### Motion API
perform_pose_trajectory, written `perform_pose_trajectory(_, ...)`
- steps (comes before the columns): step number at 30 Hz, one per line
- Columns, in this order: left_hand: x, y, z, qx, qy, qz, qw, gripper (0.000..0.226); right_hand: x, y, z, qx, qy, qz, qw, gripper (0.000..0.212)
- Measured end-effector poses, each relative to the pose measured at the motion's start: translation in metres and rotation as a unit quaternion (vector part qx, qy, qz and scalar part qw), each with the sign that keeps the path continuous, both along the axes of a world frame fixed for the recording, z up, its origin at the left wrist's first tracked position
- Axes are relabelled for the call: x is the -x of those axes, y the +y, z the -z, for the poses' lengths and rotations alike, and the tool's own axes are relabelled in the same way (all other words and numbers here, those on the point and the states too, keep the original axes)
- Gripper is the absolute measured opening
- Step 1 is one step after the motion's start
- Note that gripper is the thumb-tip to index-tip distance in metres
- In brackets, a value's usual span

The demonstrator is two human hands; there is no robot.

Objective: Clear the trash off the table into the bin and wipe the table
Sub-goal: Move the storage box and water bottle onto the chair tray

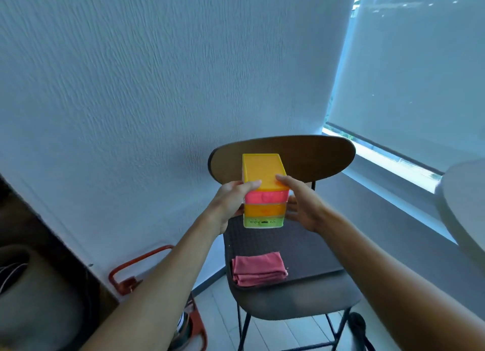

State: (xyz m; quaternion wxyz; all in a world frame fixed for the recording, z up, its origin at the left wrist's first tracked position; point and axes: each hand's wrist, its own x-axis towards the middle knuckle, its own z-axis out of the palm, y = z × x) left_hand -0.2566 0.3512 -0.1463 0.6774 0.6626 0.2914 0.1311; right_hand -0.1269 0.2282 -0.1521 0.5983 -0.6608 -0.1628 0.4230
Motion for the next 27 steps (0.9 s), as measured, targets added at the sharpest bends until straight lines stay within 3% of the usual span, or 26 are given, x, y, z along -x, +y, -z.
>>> perform_pose_trajectory(6, -0.011, 0.017, 0.063, 0.035, 0.04, -0.047, 0.997, 0.05, -0.011, 0.025, 0.052, 0.014, 0.018, -0.042, 0.999, 0.018)
perform_pose_trajectory(9, -0.021, 0.023, 0.092, 0.064, 0.051, -0.074, 0.994, 0.043, -0.023, 0.039, 0.085, 0.027, 0.03, -0.05, 0.998, 0.03)
perform_pose_trajectory(13, -0.033, 0.03, 0.122, 0.088, 0.058, -0.099, 0.99, 0.03, -0.038, 0.053, 0.119, 0.039, 0.048, -0.065, 0.996, 0.028)
perform_pose_trajectory(20, -0.046, 0.04, 0.167, 0.105, 0.091, -0.142, 0.98, 0.028, -0.055, 0.075, 0.176, 0.048, 0.064, -0.101, 0.992, 0.033)
perform_pose_trajectory(24, -0.05, 0.047, 0.182, 0.114, 0.107, -0.16, 0.975, 0.026, -0.059, 0.082, 0.201, 0.051, 0.095, -0.102, 0.989, 0.049)
perform_pose_trajectory(27, -0.053, 0.048, 0.189, 0.121, 0.117, -0.163, 0.972, 0.047, -0.058, 0.084, 0.212, 0.047, 0.104, -0.097, 0.989, 0.042)
